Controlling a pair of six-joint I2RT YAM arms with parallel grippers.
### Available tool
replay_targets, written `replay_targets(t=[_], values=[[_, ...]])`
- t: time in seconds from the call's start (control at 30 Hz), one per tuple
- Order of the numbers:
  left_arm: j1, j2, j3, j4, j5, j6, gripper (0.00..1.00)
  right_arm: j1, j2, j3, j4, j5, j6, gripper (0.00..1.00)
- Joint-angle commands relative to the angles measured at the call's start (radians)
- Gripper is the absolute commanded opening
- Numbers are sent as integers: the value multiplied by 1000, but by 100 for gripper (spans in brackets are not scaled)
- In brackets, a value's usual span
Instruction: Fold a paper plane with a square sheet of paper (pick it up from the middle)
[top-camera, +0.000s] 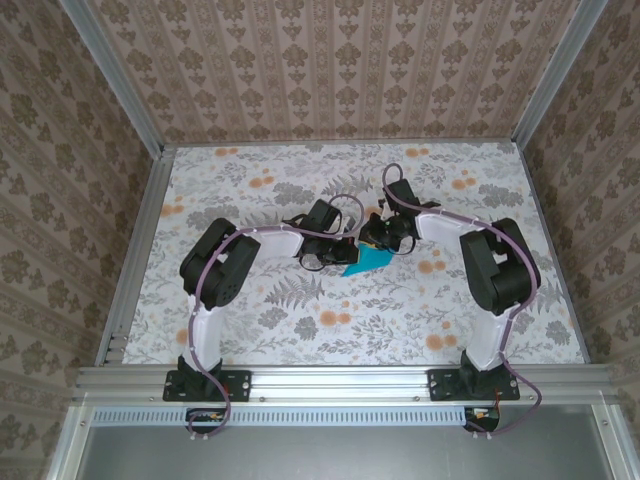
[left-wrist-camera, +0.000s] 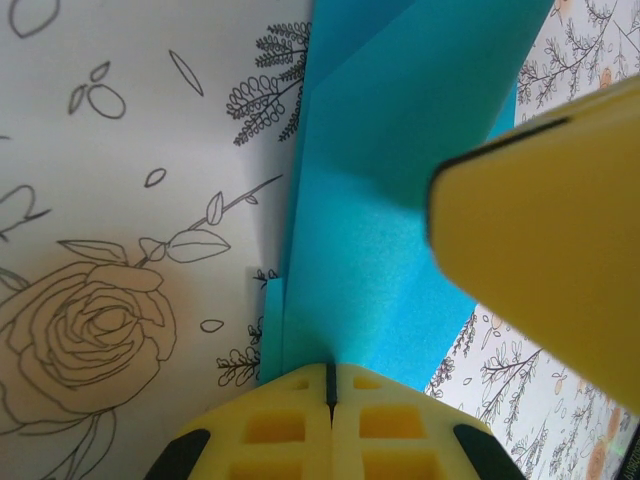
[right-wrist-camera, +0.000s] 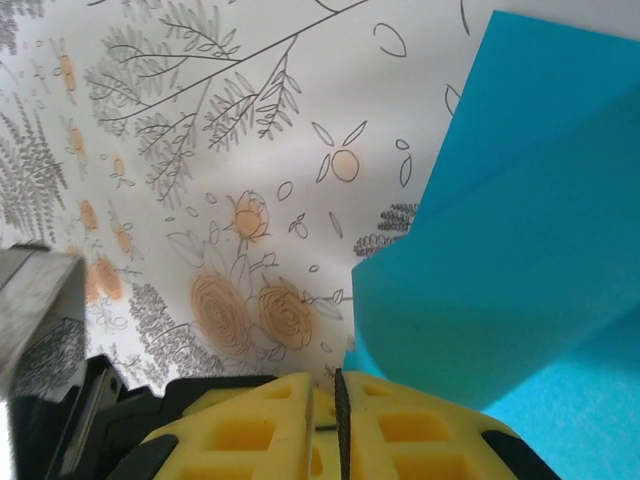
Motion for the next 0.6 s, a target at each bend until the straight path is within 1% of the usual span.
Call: replay_targets(t=[0.0, 0.13, 0.57], values=[[-3, 60, -14, -101, -35, 12, 0, 3, 41, 29, -52, 25, -10, 16], [-3, 60, -14, -112, -38, 10, 0, -5, 56, 16, -54, 55, -21, 16], [-5, 69, -13, -131, -32, 7, 0, -45, 91, -30, -4, 55, -44, 15]])
